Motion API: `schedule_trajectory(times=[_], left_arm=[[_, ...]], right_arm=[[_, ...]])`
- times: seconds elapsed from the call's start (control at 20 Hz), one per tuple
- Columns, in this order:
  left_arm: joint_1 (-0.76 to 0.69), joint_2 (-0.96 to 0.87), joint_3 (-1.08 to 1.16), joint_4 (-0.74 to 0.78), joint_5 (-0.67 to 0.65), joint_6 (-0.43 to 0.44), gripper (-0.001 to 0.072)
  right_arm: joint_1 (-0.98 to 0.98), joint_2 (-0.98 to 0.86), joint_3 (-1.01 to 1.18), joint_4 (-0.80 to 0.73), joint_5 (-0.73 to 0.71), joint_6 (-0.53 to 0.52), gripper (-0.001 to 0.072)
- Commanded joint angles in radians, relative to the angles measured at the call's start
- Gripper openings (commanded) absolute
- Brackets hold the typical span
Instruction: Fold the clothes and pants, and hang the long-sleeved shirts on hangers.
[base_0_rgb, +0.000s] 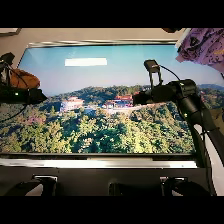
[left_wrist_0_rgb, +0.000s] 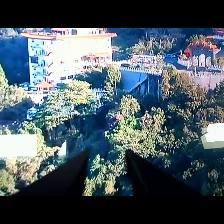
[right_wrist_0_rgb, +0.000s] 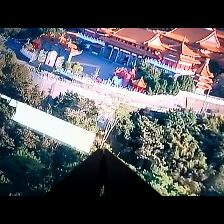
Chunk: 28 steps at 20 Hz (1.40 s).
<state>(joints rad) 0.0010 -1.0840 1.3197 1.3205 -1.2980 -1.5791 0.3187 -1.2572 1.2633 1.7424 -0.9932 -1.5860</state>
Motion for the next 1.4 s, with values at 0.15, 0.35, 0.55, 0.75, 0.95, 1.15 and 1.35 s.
schedule_trajectory(times=[0.15,0.35,0.55,0.75,0.95,1.15,1.35], left_arm=[[0.105,-0.153,0.021,0.285,0.278,-0.22,0.072],[0.282,-0.495,0.269,0.291,0.42,-0.191,0.072],[0.347,-0.838,0.559,0.371,0.428,-0.194,0.072],[0.38,-1.057,0.744,0.371,0.431,-0.194,0.072],[0.405,-1.128,0.742,0.371,0.467,-0.232,0.072],[0.394,-1.104,0.742,0.336,0.469,-0.228,0.0017],[0.345,-0.995,0.741,0.263,0.31,-0.228,0.0011]], right_arm=[[0.001,0.0,0.0,0.0,0.0,0.0,0.0033],[0.001,0.0,0.0,0.0,0.0,0.0,0.0033],[0.001,0.0,0.0,0.0,0.0,0.0,0.0033],[0.001,0.0,0.0,0.0,0.0,0.0,0.0033],[0.001,0.0,0.0,0.0,0.0,0.0,0.0033],[0.001,0.0,0.0,0.0,0.0,0.0,0.0033],[0.001,0.0,0.0,0.0,0.0,0.0,0.0033]])
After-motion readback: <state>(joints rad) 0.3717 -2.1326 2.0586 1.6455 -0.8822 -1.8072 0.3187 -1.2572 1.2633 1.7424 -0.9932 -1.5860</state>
